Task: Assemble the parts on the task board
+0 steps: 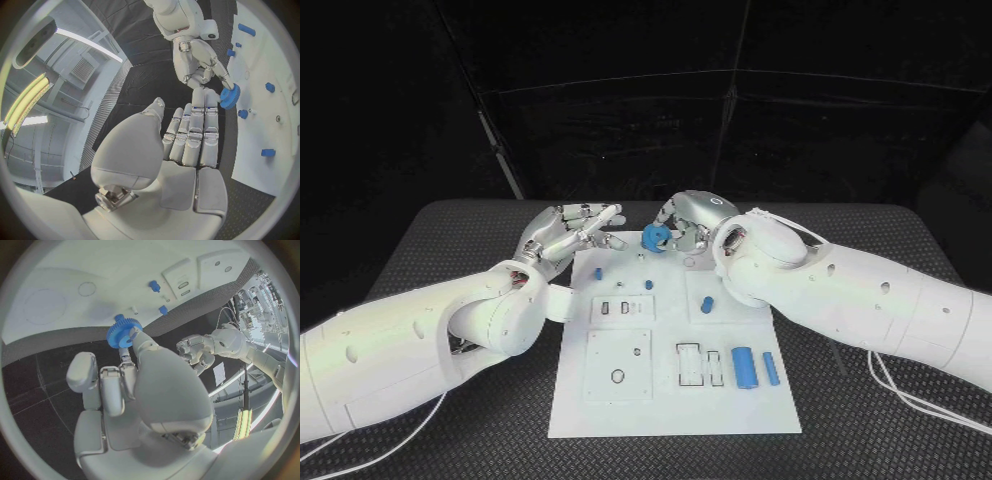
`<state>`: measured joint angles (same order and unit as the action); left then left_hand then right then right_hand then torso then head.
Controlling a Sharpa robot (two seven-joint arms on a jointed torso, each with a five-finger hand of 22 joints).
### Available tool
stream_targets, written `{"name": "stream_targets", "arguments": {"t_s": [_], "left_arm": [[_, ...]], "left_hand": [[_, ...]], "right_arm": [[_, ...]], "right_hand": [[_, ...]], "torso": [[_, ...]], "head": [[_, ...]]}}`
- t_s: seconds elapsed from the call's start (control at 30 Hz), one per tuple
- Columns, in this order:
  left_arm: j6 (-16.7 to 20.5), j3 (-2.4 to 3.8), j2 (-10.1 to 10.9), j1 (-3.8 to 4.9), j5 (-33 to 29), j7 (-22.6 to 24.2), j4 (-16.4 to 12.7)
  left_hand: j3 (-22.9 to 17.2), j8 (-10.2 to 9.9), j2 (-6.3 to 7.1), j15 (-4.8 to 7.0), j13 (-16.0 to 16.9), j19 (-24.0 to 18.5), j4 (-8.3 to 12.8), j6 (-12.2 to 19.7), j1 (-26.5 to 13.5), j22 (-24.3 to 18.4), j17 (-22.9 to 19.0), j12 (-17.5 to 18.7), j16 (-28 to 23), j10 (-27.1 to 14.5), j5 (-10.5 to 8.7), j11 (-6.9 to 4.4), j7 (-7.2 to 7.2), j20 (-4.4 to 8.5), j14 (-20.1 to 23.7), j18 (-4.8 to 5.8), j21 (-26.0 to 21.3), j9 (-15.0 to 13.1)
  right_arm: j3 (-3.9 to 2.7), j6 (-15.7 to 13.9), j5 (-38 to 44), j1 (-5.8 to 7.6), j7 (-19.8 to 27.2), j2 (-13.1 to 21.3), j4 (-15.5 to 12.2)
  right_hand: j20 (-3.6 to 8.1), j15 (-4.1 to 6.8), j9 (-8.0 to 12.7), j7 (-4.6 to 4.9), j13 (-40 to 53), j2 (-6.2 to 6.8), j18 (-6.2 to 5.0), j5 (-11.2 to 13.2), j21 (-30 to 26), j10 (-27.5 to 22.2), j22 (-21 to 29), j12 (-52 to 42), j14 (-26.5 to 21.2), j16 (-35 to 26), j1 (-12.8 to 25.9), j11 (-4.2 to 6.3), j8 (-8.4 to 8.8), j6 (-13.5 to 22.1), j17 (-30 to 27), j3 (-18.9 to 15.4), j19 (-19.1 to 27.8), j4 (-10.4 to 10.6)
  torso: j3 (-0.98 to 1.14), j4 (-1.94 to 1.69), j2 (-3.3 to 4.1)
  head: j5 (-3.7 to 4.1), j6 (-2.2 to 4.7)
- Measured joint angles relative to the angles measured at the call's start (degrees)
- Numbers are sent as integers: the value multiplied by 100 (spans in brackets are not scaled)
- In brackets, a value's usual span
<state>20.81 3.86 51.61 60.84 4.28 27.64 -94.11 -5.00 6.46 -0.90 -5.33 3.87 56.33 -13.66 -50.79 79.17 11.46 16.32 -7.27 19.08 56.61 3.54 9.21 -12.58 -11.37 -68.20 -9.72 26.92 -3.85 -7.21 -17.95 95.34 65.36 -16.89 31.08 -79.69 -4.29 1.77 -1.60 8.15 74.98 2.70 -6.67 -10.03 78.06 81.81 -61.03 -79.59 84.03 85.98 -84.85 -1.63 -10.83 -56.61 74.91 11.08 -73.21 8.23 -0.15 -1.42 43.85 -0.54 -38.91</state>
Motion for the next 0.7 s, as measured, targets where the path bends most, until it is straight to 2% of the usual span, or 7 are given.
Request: {"name": "stream_targets", "arguments": {"t_s": [0.17, 0.23, 0.33, 0.47, 0.7], "left_arm": [[-1, 1, 6, 2, 0, 0, 3], [-1, 1, 8, 2, 0, 0, 7], [-3, 1, 8, 2, 0, 0, 9], [-4, 2, 8, 3, 0, 0, 16], [-6, 2, 6, 3, 0, 0, 18]], "left_hand": [[0, 0, 0, 0, 0, 0, 0, 0, 0, 0, 0, 0, 0, 0, 0, 0, 0, 0, 0, 0, 0, 0], [0, 0, 0, 0, 0, 0, 0, 0, 0, 0, 0, 0, 0, 0, 0, 0, 0, 0, 0, 0, 0, 0], [0, 0, 0, 0, 0, 0, 0, 0, 0, 0, -1, 0, 0, 0, 0, 0, 0, 0, 0, 0, 0, 0], [0, 0, 0, 0, 0, 0, 0, 0, 0, 0, -1, 0, 0, 0, 0, 0, 0, 0, 0, 0, 0, 0], [0, 0, 0, 0, 0, -1, 0, 0, 0, 0, -1, 0, 0, 0, 0, 0, 0, 0, 0, 0, 0, 0]], "right_arm": [[153, 11, 56, -1, 17, -254, 208], [215, 20, 71, -1, 26, -333, 271], [280, 44, 88, -6, 41, -433, 369], [318, 91, 106, -7, 52, -541, 466], [336, 173, 145, -6, 54, -662, 607]], "right_hand": [[0, 0, 0, 1, 0, -15, 0, 0, 0, 0, -7, 0, 0, 0, 44, 0, 22, -1, 0, 37, 0, -8], [0, 0, 0, 1, 0, 15, 0, 0, 0, -1, -7, 0, 0, 0, 75, -1, 26, -1, 0, 37, 0, -8], [0, 0, 0, 1, 0, 15, 0, 0, 0, -1, -8, 0, 0, 0, 75, -1, 41, -1, 0, 38, 0, -8], [0, 0, 0, 3, 0, 44, 0, 0, 0, -1, -15, 0, 0, 0, 104, -1, 45, -3, 0, 78, 0, 31], [0, -1, 0, 5, 0, 67, 0, 2, 0, -2, -22, 26, 0, 0, 145, -2, 87, -5, 4, 148, 0, 18]], "torso": [[2, 2, 7], [3, 4, 7], [8, 5, 7], [12, 7, 8], [16, 15, 8]], "head": [[-25, -13], [-27, -18], [-30, -26], [-41, -37], [-52, -49]]}}
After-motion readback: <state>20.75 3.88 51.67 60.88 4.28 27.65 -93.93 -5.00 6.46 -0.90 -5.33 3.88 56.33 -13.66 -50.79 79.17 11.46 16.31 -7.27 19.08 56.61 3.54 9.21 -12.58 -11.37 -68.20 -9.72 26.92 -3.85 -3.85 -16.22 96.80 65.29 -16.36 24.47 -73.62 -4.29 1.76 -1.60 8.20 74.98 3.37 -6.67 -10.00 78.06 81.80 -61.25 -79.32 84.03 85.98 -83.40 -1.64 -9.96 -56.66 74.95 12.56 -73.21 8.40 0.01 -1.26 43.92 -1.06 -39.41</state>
